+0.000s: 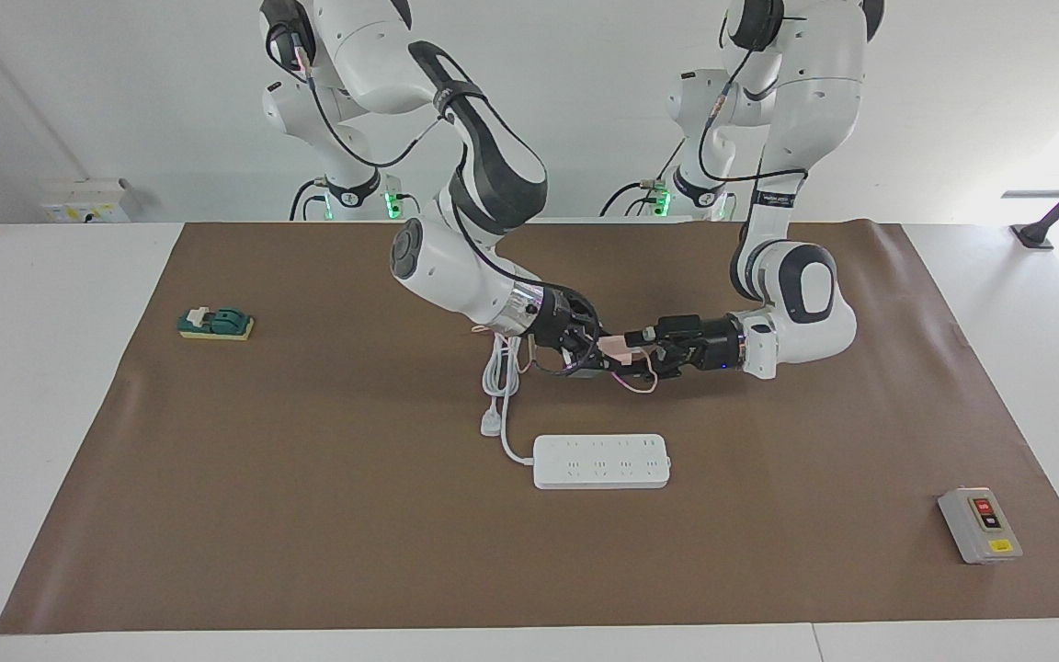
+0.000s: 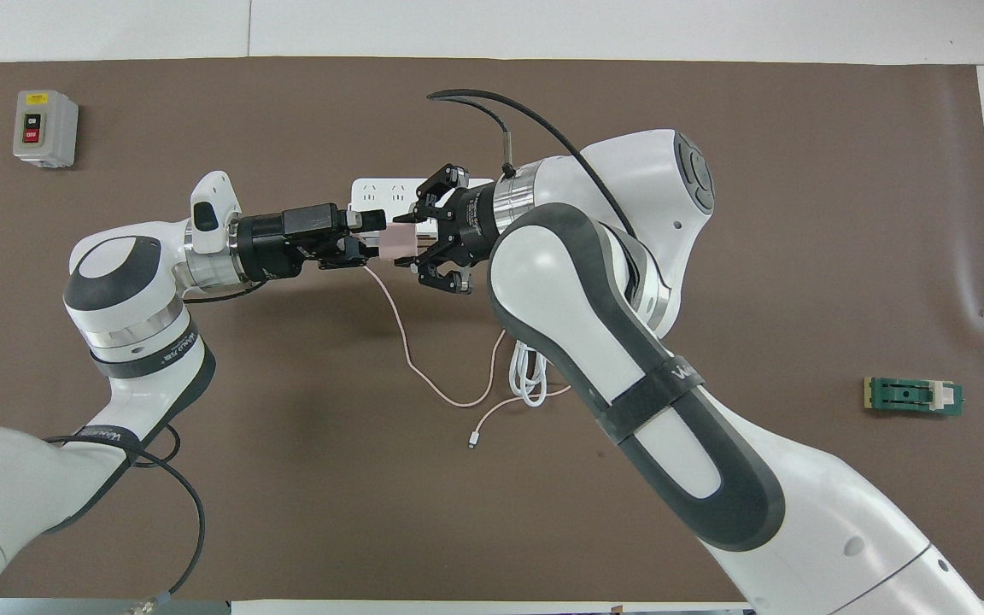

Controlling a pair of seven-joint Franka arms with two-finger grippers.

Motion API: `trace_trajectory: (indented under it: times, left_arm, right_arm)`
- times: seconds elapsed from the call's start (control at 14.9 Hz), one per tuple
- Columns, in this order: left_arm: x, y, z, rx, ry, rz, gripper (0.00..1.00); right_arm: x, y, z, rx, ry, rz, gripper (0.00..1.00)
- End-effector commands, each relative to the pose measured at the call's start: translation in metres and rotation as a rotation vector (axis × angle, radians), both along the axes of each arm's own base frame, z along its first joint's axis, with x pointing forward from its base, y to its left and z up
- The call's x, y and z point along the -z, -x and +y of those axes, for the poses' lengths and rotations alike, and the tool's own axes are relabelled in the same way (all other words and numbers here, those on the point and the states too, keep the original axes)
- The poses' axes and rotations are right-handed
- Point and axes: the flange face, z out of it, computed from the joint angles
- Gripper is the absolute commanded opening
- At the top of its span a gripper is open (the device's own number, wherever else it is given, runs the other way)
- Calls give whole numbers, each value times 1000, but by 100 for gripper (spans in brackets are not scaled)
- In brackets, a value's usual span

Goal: Plug charger into power strip
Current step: 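Grasp the charger with the left gripper while the right gripper holds it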

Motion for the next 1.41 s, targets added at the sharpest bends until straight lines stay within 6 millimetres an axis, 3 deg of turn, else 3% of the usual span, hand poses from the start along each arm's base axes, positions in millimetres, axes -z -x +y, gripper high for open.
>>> trace_trajectory:
  times: [0.0,0.34,0.4,0.74,0.8,0.94,1.27,1.34]
  left_arm:
    - [1,-5,-2,-12,5,-6,97]
    - [1,-6,-1,-12,-2,-10,89]
    - [2,-5,0,-9,-9,-14,79]
    - [1,-6,1,-6,-25,-27,58]
    - [0,-7,3,6,-50,-38,46]
    - [-5,-11,7,11,-75,-58,0]
    - [-15,-16,10,34,-96,-91,0]
    - [-15,-17,11,32,-99,-91,0]
  right_arm:
    - [-1,-4,2,21,-16,9,0]
    - [-1,-4,2,21,-15,10,0]
    - [-1,-4,2,21,-15,10,0]
    - [-1,-5,0,24,-15,10,0]
    - [-1,-5,0,23,-15,11,0]
    - [-1,-5,0,23,-15,11,0]
    - [0,-7,-3,27,-16,13,0]
    - [1,-8,-7,30,-12,25,28]
